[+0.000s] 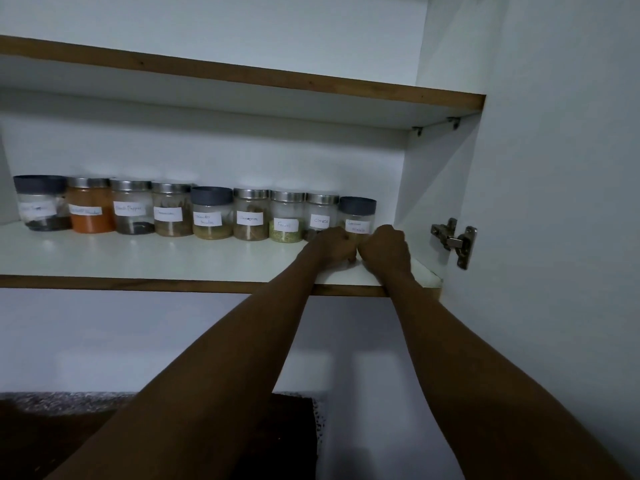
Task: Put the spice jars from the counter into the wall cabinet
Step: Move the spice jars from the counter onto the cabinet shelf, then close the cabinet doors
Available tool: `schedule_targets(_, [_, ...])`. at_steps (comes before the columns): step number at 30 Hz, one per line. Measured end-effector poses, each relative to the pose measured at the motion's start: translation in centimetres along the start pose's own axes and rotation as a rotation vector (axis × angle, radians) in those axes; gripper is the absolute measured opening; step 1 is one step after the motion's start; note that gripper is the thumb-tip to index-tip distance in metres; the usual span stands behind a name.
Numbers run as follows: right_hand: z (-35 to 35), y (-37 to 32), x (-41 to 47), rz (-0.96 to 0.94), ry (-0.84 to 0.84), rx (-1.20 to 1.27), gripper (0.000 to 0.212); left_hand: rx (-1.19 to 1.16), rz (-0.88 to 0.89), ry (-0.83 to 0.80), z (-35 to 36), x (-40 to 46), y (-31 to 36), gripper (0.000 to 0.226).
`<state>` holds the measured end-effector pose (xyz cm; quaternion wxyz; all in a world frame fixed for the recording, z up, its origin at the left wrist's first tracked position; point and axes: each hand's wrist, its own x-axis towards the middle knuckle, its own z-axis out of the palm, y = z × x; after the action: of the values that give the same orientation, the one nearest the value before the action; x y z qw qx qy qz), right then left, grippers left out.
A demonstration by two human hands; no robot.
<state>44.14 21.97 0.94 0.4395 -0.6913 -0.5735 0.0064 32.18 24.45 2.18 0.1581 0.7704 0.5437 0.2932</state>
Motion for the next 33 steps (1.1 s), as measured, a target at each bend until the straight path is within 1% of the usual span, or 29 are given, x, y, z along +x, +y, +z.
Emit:
schedule_targets(2, [0.4, 0.0, -0.6, -0.054, 0.039, -0.089, 0.019, 0.018, 0.027, 0.032, 0.0, -0.3, -0.2, 0.036])
schedule_targets(4, [0.4, 0.1, -1.0, -0.113, 0.058, -0.165, 0.017, 0.084, 0.069, 0.037, 0.3, -0.9, -0.2, 0.035])
schedule_targets(7, [-0.2, -0.1, -2.3, -0.152, 0.047, -0.221, 0.017, 0.224, 0.121, -0.045, 0.8, -3.5, 0.4, 0.036])
schedule_targets(10, [-1.2, -1.0, -5.5, -0.123, 0.033, -0.154, 0.021, 0.303, 0.146, -0.063, 0.0, -7.0, 0.1, 0.040])
schedule_targets(11, [-1.4, -1.6, -7.1, -0.110, 0.030, -0.111, 0.025, 0.280, 0.146, -0.037, -0.8, -8.7, -0.4, 0.041])
schedule_targets(12, [-1.4, -2.3, -9.0, -0.130, 0.027, -0.069, 0.031, 0.201, 0.153, 0.004, -1.7, -10.5, -0.9, 0.039])
schedule_targets(13, [-1.3, -3.2, -11.2, -0.175, 0.030, -0.039, 0.036, 0.095, 0.159, 0.063, -3.0, -12.7, -1.7, 0.040])
schedule_targets(15, [-0.3, -5.3, -15.1, -0.255, 0.059, 0.035, 0.044, -0.059, 0.189, 0.212, -5.7, -16.8, -3.3, 0.050])
schedule_targets(17, [0.4, -10.2, -20.0, -0.302, 0.073, 0.144, 0.050, -0.072, 0.213, 0.383, -10.1, -22.0, -6.0, 0.054])
schedule_targets(19, [0.9, -15.5, -24.0, -0.338, 0.049, 0.258, 0.051, -0.061, 0.224, 0.526, -13.9, -26.6, -8.2, 0.057])
schedule_targets(21, [0.9, -22.5, -28.5, -0.406, 0.043, 0.373, 0.048, -0.015, 0.223, 0.672, -19.1, -31.8, -11.2, 0.057])
schedule_targets(23, [0.8, -26.8, -30.1, -0.446, 0.025, 0.449, 0.046, 0.007, 0.183, 0.817, -21.9, -34.6, -12.5, 0.058])
schedule_targets(24, [0.6, -31.2, -33.4, -0.472, 0.018, 0.504, 0.046, 0.058, 0.148, 0.896, -25.2, -38.5, -14.3, 0.058])
schedule_targets(27, [0.2, -39.8, -40.0, -0.502, -0.019, 0.611, 0.042, 0.256, 0.083, 1.099, -31.2, -45.8, -16.7, 0.058])
schedule_targets(28, [0.1, -42.2, -42.2, -0.521, -0.019, 0.631, 0.041, 0.326, 0.043, 1.152, -33.2, -48.1, -17.3, 0.059])
schedule_targets(30, [0.0, -46.3, -46.4, -0.536, -0.072, 0.667, 0.041, 0.442, -0.049, 1.244, -36.5, -52.2, -18.4, 0.062])
schedule_targets(33, [-0.5, -51.5, -51.5, -0.582, -0.173, 0.709, 0.045, 0.437, -0.166, 1.359, -40.8, -57.9, -20.1, 0.073])
